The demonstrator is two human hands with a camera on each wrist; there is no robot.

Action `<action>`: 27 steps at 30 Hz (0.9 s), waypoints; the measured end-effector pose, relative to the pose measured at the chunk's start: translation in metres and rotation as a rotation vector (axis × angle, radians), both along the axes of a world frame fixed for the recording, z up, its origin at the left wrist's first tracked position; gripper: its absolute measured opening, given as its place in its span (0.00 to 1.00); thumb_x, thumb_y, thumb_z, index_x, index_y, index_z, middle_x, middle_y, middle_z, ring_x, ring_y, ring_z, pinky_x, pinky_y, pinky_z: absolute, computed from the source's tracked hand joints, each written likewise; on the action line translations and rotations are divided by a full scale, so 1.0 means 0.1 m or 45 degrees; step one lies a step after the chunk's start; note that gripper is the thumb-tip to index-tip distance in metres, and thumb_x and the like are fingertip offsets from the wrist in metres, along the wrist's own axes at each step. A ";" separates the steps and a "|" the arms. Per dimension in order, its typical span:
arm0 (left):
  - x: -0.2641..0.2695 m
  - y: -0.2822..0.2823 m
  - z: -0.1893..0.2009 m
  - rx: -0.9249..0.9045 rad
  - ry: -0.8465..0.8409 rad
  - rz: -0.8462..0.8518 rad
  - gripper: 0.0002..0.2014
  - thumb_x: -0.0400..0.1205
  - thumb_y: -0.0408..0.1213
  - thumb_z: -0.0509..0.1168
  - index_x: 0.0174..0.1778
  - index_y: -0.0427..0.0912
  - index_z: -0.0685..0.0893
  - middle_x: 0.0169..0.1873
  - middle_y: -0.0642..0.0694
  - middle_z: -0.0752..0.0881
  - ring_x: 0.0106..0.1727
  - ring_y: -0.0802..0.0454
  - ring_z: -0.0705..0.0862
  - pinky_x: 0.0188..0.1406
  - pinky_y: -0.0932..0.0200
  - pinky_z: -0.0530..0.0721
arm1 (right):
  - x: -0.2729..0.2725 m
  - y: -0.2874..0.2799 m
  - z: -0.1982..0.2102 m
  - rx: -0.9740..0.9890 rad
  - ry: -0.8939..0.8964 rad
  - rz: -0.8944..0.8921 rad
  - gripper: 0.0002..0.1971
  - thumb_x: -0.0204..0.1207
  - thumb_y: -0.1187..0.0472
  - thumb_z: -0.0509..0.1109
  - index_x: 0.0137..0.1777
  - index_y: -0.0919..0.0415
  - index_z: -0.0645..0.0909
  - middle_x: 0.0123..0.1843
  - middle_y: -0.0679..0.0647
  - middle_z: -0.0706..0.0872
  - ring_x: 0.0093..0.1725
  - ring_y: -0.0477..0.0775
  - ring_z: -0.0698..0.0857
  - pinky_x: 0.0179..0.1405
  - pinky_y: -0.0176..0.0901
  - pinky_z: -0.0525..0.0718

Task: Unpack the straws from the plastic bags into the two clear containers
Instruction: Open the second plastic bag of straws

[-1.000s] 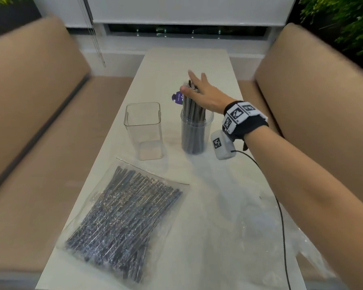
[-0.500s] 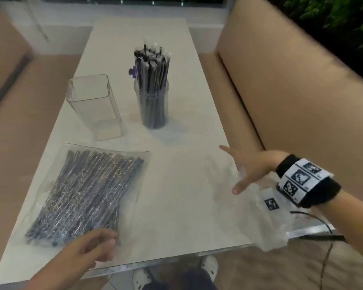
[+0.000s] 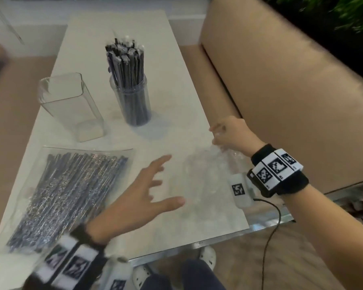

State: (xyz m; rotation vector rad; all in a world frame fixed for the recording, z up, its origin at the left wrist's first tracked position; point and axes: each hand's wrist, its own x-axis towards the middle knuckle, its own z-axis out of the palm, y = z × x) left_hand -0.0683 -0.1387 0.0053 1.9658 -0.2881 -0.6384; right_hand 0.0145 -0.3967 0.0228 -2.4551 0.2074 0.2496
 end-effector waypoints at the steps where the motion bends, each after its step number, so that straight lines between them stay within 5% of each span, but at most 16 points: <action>1: 0.06 -0.16 -0.02 -0.001 -0.076 -0.037 0.48 0.60 0.68 0.75 0.73 0.83 0.55 0.76 0.60 0.63 0.73 0.61 0.72 0.70 0.55 0.75 | 0.04 0.05 0.04 0.078 -0.036 -0.018 0.16 0.73 0.74 0.72 0.62 0.67 0.84 0.58 0.63 0.81 0.38 0.56 0.85 0.37 0.44 0.92; 3: 0.21 -0.44 -0.04 0.023 -0.294 -0.073 0.52 0.63 0.64 0.76 0.78 0.76 0.50 0.80 0.53 0.56 0.77 0.58 0.65 0.73 0.57 0.70 | 0.13 0.15 0.13 0.257 -0.080 -0.066 0.15 0.73 0.73 0.73 0.60 0.67 0.85 0.51 0.58 0.82 0.33 0.51 0.85 0.27 0.34 0.88; 5: 0.40 -0.60 -0.07 0.050 -0.499 -0.007 0.42 0.71 0.49 0.77 0.77 0.67 0.62 0.72 0.49 0.70 0.65 0.56 0.78 0.65 0.60 0.79 | 0.21 0.20 0.18 0.352 -0.124 -0.079 0.13 0.74 0.70 0.72 0.59 0.65 0.85 0.45 0.55 0.83 0.34 0.49 0.86 0.29 0.35 0.89; 7: 0.64 -0.60 -0.10 0.064 -0.612 0.188 0.26 0.76 0.34 0.73 0.68 0.55 0.77 0.56 0.49 0.83 0.47 0.51 0.87 0.52 0.56 0.86 | 0.27 0.17 0.20 0.418 -0.159 -0.071 0.14 0.76 0.63 0.73 0.61 0.61 0.84 0.50 0.56 0.84 0.40 0.48 0.86 0.36 0.40 0.91; 9: 0.88 -0.52 -0.16 -0.025 -0.479 0.430 0.16 0.79 0.29 0.68 0.60 0.48 0.83 0.46 0.45 0.87 0.38 0.46 0.90 0.38 0.55 0.89 | 0.31 0.09 0.20 0.409 -0.128 -0.001 0.19 0.77 0.51 0.72 0.67 0.53 0.80 0.62 0.55 0.81 0.53 0.46 0.84 0.37 0.36 0.87; 12: 1.11 -0.40 -0.29 -0.261 -0.066 0.682 0.10 0.81 0.28 0.65 0.55 0.44 0.84 0.43 0.42 0.86 0.31 0.46 0.88 0.29 0.58 0.88 | 0.27 0.02 0.05 0.400 0.043 0.170 0.30 0.76 0.40 0.70 0.77 0.38 0.67 0.72 0.47 0.73 0.71 0.44 0.73 0.55 0.45 0.83; 16: 1.25 -0.37 -0.57 -0.287 0.335 0.873 0.14 0.81 0.35 0.68 0.63 0.44 0.78 0.52 0.39 0.83 0.40 0.43 0.87 0.39 0.51 0.88 | 0.24 0.14 -0.38 0.281 0.101 0.288 0.42 0.74 0.41 0.73 0.83 0.39 0.53 0.81 0.45 0.67 0.78 0.49 0.69 0.70 0.46 0.73; 19: 1.26 -0.27 -0.56 0.121 0.212 0.727 0.37 0.77 0.55 0.71 0.79 0.48 0.64 0.66 0.41 0.80 0.64 0.40 0.82 0.55 0.47 0.85 | 0.32 0.20 -0.52 0.176 0.065 0.263 0.45 0.75 0.42 0.72 0.85 0.46 0.49 0.81 0.56 0.70 0.78 0.57 0.71 0.62 0.42 0.71; 21: 1.21 -0.11 -0.40 0.256 -0.022 0.712 0.42 0.75 0.60 0.71 0.81 0.51 0.61 0.75 0.39 0.74 0.74 0.40 0.75 0.69 0.44 0.77 | 0.37 0.18 -0.46 0.193 0.064 0.249 0.47 0.74 0.38 0.71 0.85 0.48 0.47 0.81 0.59 0.68 0.80 0.58 0.68 0.67 0.46 0.72; 24: 1.06 0.28 -0.10 0.323 -0.217 0.712 0.32 0.76 0.58 0.70 0.76 0.55 0.71 0.70 0.45 0.77 0.64 0.45 0.83 0.55 0.48 0.85 | 0.37 0.17 -0.22 0.065 -0.055 0.313 0.46 0.72 0.35 0.69 0.85 0.47 0.50 0.84 0.57 0.63 0.82 0.57 0.64 0.78 0.57 0.67; 27: 0.87 0.84 0.13 0.445 -0.297 0.705 0.20 0.79 0.52 0.69 0.67 0.55 0.79 0.61 0.51 0.82 0.48 0.56 0.86 0.35 0.61 0.81 | 0.30 0.33 0.16 0.009 -0.314 0.411 0.32 0.79 0.47 0.69 0.81 0.49 0.64 0.80 0.52 0.68 0.78 0.51 0.70 0.71 0.39 0.67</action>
